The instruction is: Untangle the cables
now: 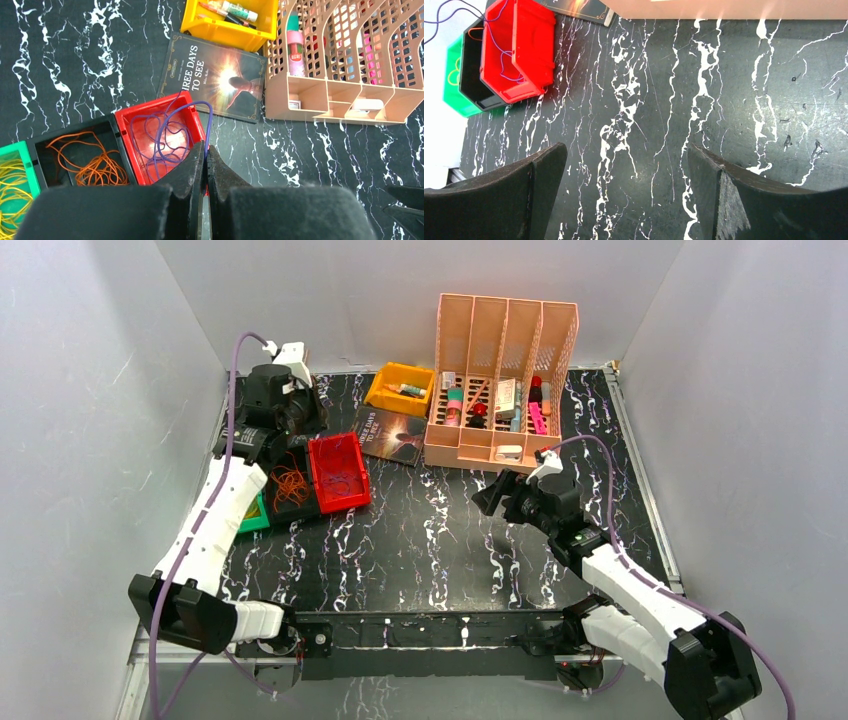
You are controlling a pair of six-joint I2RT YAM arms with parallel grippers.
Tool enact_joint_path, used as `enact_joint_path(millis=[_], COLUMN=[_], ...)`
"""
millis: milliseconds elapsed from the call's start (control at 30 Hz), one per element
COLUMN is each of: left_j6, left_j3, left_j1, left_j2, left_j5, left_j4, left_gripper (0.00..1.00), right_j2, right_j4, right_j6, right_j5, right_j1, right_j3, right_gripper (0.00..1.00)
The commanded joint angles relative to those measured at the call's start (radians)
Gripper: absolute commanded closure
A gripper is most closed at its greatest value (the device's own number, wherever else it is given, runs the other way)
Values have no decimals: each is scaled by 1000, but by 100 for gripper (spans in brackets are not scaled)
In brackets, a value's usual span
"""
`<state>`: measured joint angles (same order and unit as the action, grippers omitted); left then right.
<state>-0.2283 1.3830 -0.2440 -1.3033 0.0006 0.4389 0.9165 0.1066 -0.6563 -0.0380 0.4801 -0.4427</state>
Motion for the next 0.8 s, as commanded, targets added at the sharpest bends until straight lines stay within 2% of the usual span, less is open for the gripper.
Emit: enact_joint_path(millis=[0,333,567,767], left_j6=[-19,20,-7,-25], left_j3=[-27,-30,-133,-182], left_j1=[4,4,5,4], left_j2=[63,76,67,-5], left_j5=[-1,-59,11,88], left_j4=[-28,63,65,14], left_gripper=[100,100,100,100], right_j2=[9,13,29,26], right_j4=[56,54,64,60], right_j6=[-13,-14,-23,-20], right_j5=[-21,-21,-34,-29], right_j1=[1,2,3,3], right_j3=[-8,-5,1,1], right_gripper=[2,2,2,2])
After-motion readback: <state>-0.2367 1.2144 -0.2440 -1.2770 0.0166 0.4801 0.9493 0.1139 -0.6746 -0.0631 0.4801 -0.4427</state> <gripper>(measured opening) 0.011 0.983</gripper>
